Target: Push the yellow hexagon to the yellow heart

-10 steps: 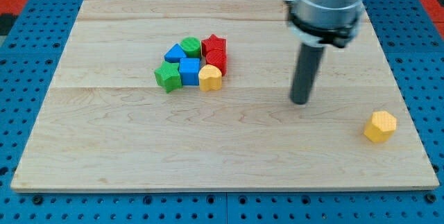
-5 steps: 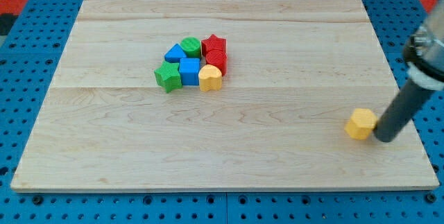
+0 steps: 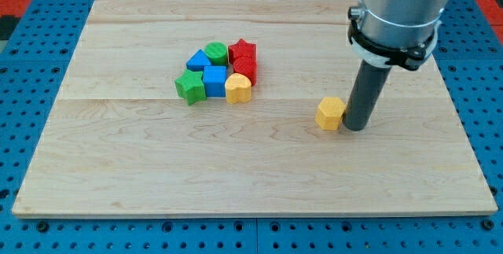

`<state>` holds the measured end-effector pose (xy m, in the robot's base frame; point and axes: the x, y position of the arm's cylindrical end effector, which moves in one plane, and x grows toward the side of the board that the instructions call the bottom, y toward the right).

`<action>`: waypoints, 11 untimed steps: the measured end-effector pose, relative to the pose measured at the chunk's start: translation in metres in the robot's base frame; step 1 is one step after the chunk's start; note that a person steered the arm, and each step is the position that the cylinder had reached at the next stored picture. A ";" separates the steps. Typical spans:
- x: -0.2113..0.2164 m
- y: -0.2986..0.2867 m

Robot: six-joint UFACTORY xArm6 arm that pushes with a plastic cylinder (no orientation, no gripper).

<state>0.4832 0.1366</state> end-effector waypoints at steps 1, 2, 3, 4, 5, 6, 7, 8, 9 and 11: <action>-0.022 0.000; -0.036 -0.003; -0.038 -0.019; -0.018 -0.031; -0.003 -0.042; 0.012 -0.045; 0.022 -0.054; 0.022 -0.093; 0.022 -0.127; 0.022 -0.163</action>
<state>0.5048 -0.0259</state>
